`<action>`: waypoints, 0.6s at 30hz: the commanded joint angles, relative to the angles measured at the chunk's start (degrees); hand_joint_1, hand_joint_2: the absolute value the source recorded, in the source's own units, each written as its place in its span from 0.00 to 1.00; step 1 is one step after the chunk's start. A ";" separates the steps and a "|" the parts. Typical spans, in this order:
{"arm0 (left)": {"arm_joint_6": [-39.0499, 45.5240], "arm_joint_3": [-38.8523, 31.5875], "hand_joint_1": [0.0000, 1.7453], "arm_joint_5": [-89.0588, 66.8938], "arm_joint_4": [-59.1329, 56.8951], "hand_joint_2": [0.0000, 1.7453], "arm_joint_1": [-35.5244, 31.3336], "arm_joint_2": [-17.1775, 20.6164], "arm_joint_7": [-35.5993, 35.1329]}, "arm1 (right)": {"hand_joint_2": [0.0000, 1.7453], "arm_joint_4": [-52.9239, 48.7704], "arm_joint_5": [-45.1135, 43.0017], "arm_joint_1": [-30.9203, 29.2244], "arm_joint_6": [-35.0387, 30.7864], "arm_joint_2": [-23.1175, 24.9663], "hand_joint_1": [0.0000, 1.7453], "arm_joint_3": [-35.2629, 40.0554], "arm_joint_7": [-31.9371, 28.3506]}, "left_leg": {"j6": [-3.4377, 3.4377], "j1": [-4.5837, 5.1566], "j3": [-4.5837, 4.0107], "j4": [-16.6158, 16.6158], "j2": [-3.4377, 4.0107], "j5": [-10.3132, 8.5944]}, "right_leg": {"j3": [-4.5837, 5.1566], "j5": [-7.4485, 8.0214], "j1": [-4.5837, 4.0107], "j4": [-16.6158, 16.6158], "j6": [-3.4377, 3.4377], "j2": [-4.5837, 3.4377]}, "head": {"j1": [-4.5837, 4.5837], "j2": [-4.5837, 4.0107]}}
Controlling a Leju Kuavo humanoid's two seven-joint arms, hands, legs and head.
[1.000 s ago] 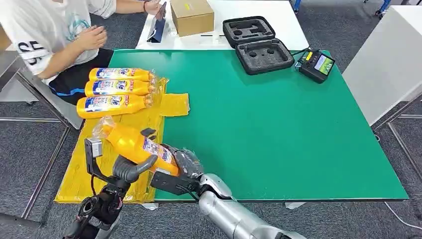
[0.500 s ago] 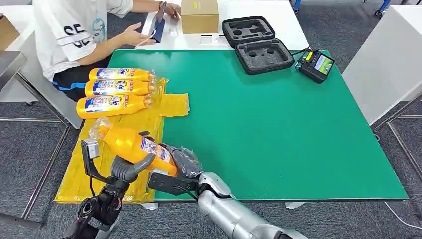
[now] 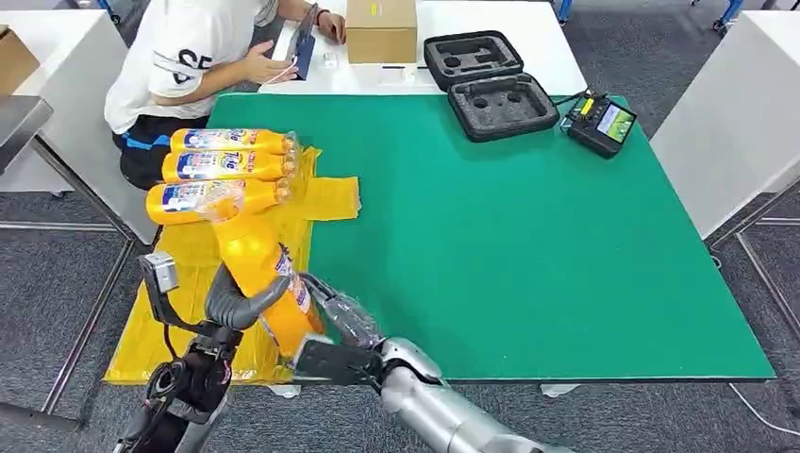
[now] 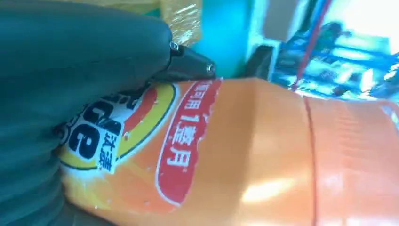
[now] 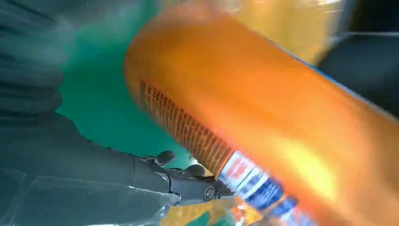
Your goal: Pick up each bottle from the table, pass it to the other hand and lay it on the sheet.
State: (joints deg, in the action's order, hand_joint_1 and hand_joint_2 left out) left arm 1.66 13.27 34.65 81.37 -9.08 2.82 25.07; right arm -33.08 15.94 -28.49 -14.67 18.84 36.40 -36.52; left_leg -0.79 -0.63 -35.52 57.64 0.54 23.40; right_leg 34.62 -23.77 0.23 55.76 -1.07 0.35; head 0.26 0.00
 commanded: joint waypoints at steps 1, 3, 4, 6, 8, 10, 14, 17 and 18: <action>5.96 -4.51 1.00 -6.63 -3.35 1.00 -4.16 -0.19 3.90 | 0.00 -25.64 -5.82 6.76 5.30 -4.12 0.00 -6.92 -3.34 | 0.02 -0.01 0.21 0.02 -0.21 0.12 | -0.27 -0.17 -0.01 0.02 0.02 0.14 | 0.02 0.00; 5.92 -4.61 1.00 -6.59 -3.34 1.00 -4.23 -0.08 3.91 | 0.00 -25.80 -5.76 6.60 5.36 -4.07 0.00 -6.84 -3.27 | 0.03 -0.02 0.06 0.01 -0.10 0.04 | -0.10 -0.07 -0.02 0.02 0.03 0.08 | -0.02 0.00; 6.95 -4.84 1.00 -7.82 -3.49 1.00 -4.39 -0.04 4.57 | 0.00 -26.70 -6.10 7.02 5.06 -3.99 0.00 -7.09 -3.46 | 0.06 -0.03 0.23 -0.01 -0.10 0.10 | -0.25 -0.14 -0.02 0.03 0.05 0.07 | 0.02 0.00; 8.79 -6.52 1.00 -9.06 -2.62 1.00 -3.56 -0.30 5.36 | 0.00 -32.06 -8.49 8.98 3.86 -4.42 0.00 -6.91 -3.48 | 0.04 -0.03 0.08 -0.02 -0.12 0.01 | -0.08 -0.09 -0.02 -0.01 0.03 0.17 | 0.04 0.00; 9.91 -7.82 1.00 -10.43 -1.25 1.00 -1.94 -0.08 6.33 | 0.00 -35.79 -8.54 10.00 2.31 -5.11 0.00 -5.71 -3.48 | 0.02 -0.04 0.11 0.00 -0.11 0.05 | -0.13 -0.10 -0.04 -0.03 0.01 0.22 | -0.02 0.00; 11.97 -8.59 1.00 -13.13 -0.58 1.00 -1.19 0.28 7.75 | 0.00 -39.53 -9.98 11.12 1.51 -5.37 0.00 -5.54 -3.48 | 0.00 -0.03 0.03 -0.03 0.06 0.04 | -0.04 -0.03 -0.04 -0.03 0.00 0.02 | 0.02 0.00; 21.94 -11.34 1.00 -30.26 -2.27 1.00 -1.39 2.94 10.80 | 0.00 -52.44 -11.28 13.77 -10.44 -6.83 0.00 -2.84 -3.48 | 0.03 -0.02 0.09 0.02 0.03 0.12 | -0.09 -0.14 -0.02 0.05 0.03 0.02 | 0.00 0.00; 26.64 -11.45 1.00 -40.91 -5.75 1.00 -3.07 4.81 12.32 | 0.00 -51.28 -10.90 13.60 -11.25 -7.20 0.00 -1.76 -3.48 | 0.05 -0.03 0.18 -0.04 0.02 0.11 | -0.20 -0.14 -0.02 0.00 0.05 0.03 | 0.02 0.00; 26.64 -11.45 1.00 -40.91 -5.75 1.00 -3.07 4.81 12.32 | 0.00 -51.28 -10.90 13.60 -11.25 -7.20 0.00 -1.76 -3.48 | 0.04 -0.03 0.19 -0.08 0.00 0.08 | -0.21 -0.11 -0.02 -0.04 0.04 0.06 | 0.02 0.00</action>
State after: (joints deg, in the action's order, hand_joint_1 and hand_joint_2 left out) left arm 23.07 4.67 5.32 81.70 -9.29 4.24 35.89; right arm -75.04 5.05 -16.30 -23.29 15.06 31.65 -40.11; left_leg -0.78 -0.63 -35.59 57.62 0.63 23.42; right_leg 34.69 -23.78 0.22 55.76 -1.07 0.37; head 0.28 0.00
